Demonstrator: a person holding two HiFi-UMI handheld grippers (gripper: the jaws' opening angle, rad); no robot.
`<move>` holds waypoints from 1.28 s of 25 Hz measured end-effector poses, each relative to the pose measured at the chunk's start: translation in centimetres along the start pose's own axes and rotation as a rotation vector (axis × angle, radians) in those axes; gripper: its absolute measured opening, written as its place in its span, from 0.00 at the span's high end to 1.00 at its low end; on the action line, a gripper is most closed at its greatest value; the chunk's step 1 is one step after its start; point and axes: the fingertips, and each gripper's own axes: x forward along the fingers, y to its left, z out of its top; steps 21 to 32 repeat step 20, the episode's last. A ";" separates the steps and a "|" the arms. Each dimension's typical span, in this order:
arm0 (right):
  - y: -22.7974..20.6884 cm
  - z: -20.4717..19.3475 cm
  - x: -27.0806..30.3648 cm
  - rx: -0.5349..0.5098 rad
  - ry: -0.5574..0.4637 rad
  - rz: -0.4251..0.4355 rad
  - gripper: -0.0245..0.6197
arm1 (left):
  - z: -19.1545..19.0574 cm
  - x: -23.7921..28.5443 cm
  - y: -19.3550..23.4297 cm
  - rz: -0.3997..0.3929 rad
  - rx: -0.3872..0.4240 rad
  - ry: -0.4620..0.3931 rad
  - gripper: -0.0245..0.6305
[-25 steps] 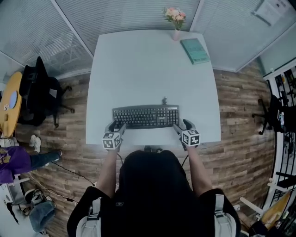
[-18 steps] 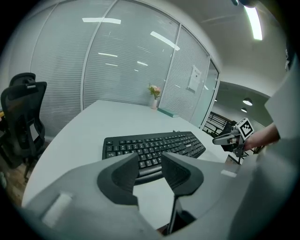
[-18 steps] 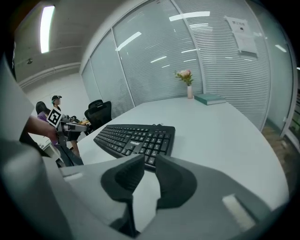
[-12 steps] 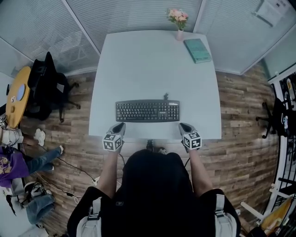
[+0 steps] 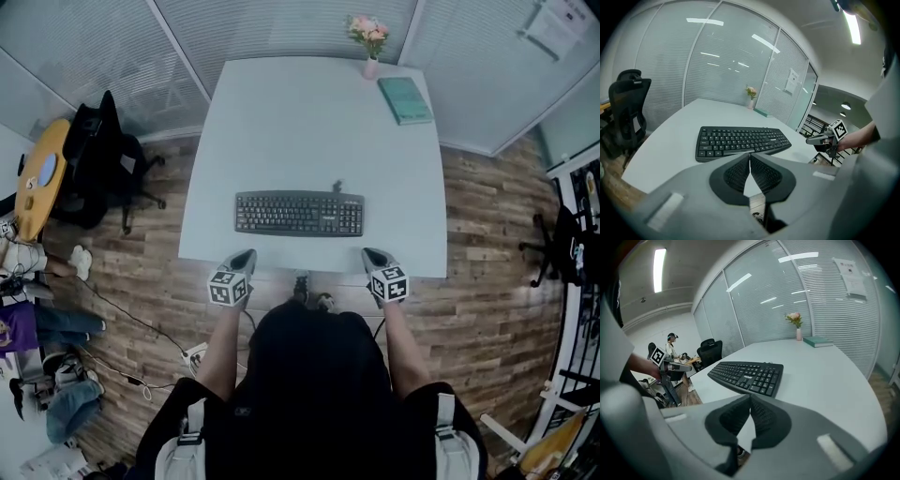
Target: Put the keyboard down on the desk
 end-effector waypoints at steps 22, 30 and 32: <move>0.0 -2.8 -0.6 -0.001 0.047 0.045 0.96 | -2.5 -0.9 -1.3 0.026 -0.051 -0.016 0.94; 0.0 -2.8 -0.6 -0.001 0.047 0.045 0.96 | -2.5 -0.9 -1.3 0.026 -0.051 -0.016 0.94; 0.0 -2.8 -0.6 -0.001 0.047 0.045 0.96 | -2.5 -0.9 -1.3 0.026 -0.051 -0.016 0.94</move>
